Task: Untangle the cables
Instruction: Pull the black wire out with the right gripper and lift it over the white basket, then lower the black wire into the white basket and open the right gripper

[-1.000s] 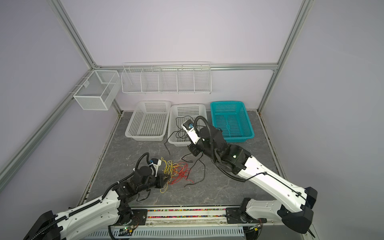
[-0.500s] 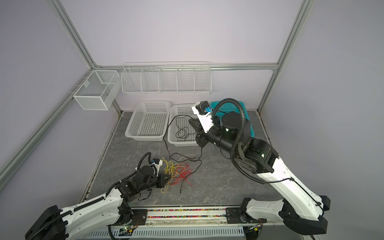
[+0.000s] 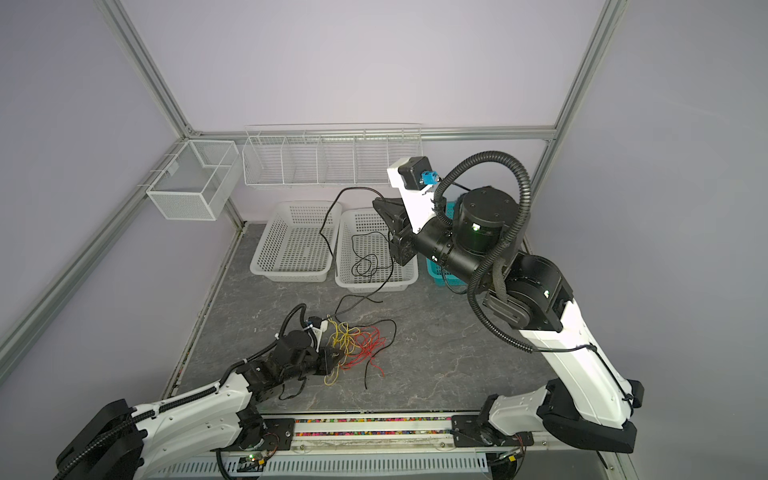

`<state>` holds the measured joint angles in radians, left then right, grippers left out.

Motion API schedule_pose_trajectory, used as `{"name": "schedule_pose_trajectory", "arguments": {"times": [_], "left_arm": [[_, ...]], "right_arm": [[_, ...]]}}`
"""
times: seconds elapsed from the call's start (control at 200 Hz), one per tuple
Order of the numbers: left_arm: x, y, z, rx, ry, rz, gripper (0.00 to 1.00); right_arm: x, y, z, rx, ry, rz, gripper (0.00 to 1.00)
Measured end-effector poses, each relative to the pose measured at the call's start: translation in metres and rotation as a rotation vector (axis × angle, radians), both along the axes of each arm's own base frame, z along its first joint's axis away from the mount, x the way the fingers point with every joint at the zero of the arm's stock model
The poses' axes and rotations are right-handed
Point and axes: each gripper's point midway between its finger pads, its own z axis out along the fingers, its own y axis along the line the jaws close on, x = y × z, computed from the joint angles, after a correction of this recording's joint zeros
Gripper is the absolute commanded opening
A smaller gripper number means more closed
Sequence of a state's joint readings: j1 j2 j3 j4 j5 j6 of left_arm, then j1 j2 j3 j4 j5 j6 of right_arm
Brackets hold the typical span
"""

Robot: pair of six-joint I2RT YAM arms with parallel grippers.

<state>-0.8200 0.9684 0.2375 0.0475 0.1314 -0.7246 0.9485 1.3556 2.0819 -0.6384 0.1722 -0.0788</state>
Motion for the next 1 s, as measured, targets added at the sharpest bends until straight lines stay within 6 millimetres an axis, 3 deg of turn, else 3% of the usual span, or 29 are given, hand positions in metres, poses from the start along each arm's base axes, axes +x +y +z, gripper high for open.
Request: {"name": "schedule_pose_trajectory", "arguments": {"times": [0.175, 0.415, 0.78, 1.0], "left_arm": [[0.002, -0.001, 0.011, -0.029, -0.032, 0.000, 0.00], [0.002, 0.004, 0.031, -0.084, -0.119, 0.008, 0.00], [-0.002, 0.019, 0.027, -0.085, -0.158, 0.041, 0.00], [-0.002, 0.019, 0.022, -0.065, -0.147, 0.038, 0.00]], "right_arm": [[0.044, 0.011, -0.003, -0.026, -0.004, -0.083, 0.07], [0.136, 0.035, -0.049, -0.107, 0.066, -0.208, 0.07], [0.251, 0.045, -0.154, -0.237, 0.176, -0.386, 0.07], [0.285, 0.042, -0.230, -0.332, 0.263, -0.450, 0.07]]}}
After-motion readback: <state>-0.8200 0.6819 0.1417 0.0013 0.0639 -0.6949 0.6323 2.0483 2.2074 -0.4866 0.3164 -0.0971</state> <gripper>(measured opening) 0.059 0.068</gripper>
